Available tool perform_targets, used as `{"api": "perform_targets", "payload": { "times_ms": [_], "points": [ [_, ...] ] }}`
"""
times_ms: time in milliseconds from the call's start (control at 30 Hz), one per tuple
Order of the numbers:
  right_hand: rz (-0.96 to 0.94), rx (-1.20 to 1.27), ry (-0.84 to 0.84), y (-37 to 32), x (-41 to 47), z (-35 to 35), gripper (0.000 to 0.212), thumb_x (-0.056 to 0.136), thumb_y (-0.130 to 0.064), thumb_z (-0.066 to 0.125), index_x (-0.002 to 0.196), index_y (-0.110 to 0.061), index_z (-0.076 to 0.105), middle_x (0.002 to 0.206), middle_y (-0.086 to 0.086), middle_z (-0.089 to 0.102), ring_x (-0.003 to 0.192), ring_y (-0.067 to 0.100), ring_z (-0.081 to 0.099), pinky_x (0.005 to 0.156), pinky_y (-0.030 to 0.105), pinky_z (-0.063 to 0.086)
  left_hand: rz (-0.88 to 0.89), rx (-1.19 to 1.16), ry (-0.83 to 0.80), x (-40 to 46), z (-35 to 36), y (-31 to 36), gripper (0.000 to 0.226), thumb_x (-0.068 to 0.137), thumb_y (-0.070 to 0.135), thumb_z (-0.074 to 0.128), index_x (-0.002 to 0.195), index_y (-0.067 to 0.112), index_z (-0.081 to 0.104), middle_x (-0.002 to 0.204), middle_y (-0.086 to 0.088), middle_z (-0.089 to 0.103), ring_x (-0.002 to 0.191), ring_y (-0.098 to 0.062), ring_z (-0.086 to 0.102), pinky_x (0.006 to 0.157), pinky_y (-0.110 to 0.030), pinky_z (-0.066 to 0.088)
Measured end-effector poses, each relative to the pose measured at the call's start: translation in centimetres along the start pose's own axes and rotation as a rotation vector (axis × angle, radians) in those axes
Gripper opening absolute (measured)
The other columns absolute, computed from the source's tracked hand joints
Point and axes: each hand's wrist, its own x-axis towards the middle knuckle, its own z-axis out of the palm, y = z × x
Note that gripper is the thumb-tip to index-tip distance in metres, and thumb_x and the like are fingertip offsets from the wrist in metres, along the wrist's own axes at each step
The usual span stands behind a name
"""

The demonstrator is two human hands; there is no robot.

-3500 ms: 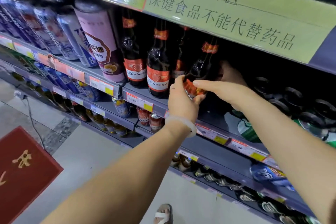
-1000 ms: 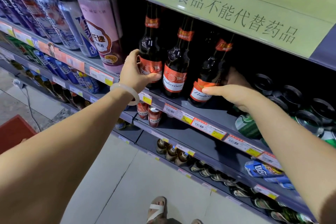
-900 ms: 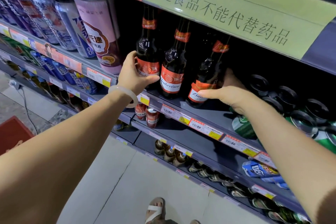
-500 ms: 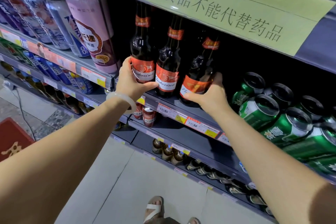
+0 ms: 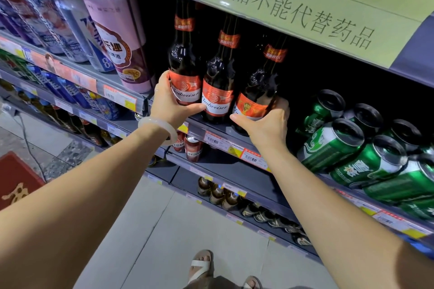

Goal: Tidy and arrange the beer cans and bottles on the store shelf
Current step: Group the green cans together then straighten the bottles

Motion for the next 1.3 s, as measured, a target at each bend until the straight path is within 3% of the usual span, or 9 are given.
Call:
{"api": "perform_targets", "payload": {
  "times_ms": [167,367,500,600,733,833,1000,1167,1300],
  "points": [
    [0.014,0.013,-0.028,0.0,-0.5,-0.2,0.098,0.028,-0.076,0.068,0.1,-0.011,0.064,0.098,0.001,0.065,0.087,0.015,0.065,0.075,0.032,0.057,-0.024,0.032,-0.017,0.1,0.0,-0.6,0.087,0.054,0.025,0.087,0.125,0.024,0.037,0.124,-0.001,0.049,0.117,-0.016,0.051,0.101,-0.04,0.045],
    [0.042,0.068,-0.119,0.0,-2.3,-2.1,0.071,0.066,-0.034,0.082,0.114,-0.01,0.036,0.116,0.001,0.043,0.104,0.015,0.043,0.086,0.034,0.041,-0.02,0.089,0.047,-1.4,0.5,0.5,0.08,0.058,0.02,0.086,0.123,0.014,0.04,0.118,0.002,0.05,0.111,-0.012,0.049,0.097,-0.029,0.042],
    [0.046,0.026,-0.133,0.2,-2.7,-2.3,0.056,0.076,-0.032,0.074,0.109,-0.012,0.033,0.12,0.004,0.042,0.106,0.02,0.043,0.08,0.03,0.034,-0.096,0.173,0.135,-3.6,1.5,0.2,0.08,0.063,0.023,0.083,0.128,0.009,0.038,0.127,-0.011,0.045,0.123,-0.024,0.041,0.105,-0.036,0.035],
    [0.045,0.024,-0.123,-0.5,-3.3,-2.9,0.07,0.079,-0.028,0.071,0.132,-0.01,0.029,0.14,0.007,0.036,0.126,0.025,0.04,0.09,0.031,0.035,-0.065,0.228,0.199,-6.1,2.7,0.5,0.065,0.069,0.02,0.079,0.122,0.002,0.045,0.12,-0.017,0.046,0.115,-0.03,0.044,0.097,-0.033,0.035],
    [-0.029,0.024,-0.072,1.0,-6.2,-4.8,0.07,0.081,-0.026,0.069,0.139,-0.019,0.03,0.136,0.001,0.04,0.123,0.018,0.044,0.097,0.035,0.043,0.097,0.24,-0.026,-9.0,5.5,1.1,0.052,0.069,0.018,0.079,0.112,0.002,0.053,0.11,-0.015,0.051,0.108,-0.031,0.048,0.091,-0.031,0.039],
    [-0.079,0.027,0.033,3.5,-8.8,-6.9,0.051,0.081,-0.018,0.068,0.126,-0.017,0.046,0.114,-0.005,0.045,0.108,0.013,0.052,0.087,0.028,0.046,0.209,0.232,-0.257,-9.9,8.3,2.8,0.052,0.072,0.018,0.076,0.116,0.005,0.051,0.116,-0.013,0.05,0.111,-0.027,0.049,0.088,-0.02,0.034],
    [0.038,-0.017,0.136,7.5,-9.4,-10.0,0.04,0.082,-0.016,0.066,0.12,-0.013,0.053,0.121,0.004,0.053,0.095,0.007,0.05,0.079,0.019,0.039,0.277,0.236,-0.558,-10.2,13.5,5.9,0.064,0.077,0.028,0.073,0.131,0.01,0.042,0.132,-0.008,0.044,0.125,-0.022,0.042,0.1,-0.027,0.034],
    [0.197,0.098,0.287,9.3,-9.0,-11.6,0.039,0.082,-0.02,0.067,0.117,-0.01,0.053,0.12,0.007,0.056,0.1,0.017,0.056,0.083,0.025,0.043,0.182,0.207,-0.539,-10.7,17.2,8.0,0.072,0.07,0.032,0.078,0.128,0.012,0.041,0.127,-0.009,0.047,0.119,-0.023,0.047,0.094,-0.03,0.04],
    [0.371,0.209,0.443,10.1,-8.8,-12.9,0.058,0.08,-0.032,0.07,0.127,-0.014,0.042,0.124,0.004,0.05,0.109,0.023,0.052,0.081,0.026,0.039,0.15,0.223,-0.452,-10.9,18.6,8.8,0.053,0.07,0.028,0.078,0.11,0.012,0.047,0.115,-0.009,0.052,0.105,-0.023,0.053,0.079,-0.025,0.039]
  ]
}}
